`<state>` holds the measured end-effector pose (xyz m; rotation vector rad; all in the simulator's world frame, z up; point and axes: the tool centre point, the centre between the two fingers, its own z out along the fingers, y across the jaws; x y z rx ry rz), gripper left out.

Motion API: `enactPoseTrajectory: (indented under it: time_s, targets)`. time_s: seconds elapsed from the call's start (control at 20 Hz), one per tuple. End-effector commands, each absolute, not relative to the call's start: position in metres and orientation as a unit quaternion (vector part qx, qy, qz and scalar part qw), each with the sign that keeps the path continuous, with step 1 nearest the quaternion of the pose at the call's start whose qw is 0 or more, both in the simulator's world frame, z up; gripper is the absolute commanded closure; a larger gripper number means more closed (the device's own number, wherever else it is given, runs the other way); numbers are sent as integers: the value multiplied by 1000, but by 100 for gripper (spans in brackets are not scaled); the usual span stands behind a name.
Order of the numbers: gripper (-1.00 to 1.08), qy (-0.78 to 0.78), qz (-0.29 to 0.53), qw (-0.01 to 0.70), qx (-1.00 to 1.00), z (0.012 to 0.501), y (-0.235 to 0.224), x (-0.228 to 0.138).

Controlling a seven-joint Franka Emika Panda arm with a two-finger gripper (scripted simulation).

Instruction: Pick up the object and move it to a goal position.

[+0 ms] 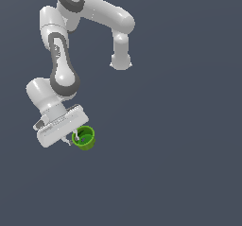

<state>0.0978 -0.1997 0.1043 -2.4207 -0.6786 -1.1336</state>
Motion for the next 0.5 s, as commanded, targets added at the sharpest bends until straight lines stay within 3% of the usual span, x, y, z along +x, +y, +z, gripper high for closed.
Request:
enactPoseTrajectory:
  time_s: [0.0,0.45]
  targets:
    - [108,-242,-404,191,-861,108,-212,100]
    - [108,-242,-404,191,-861,110,-229,104]
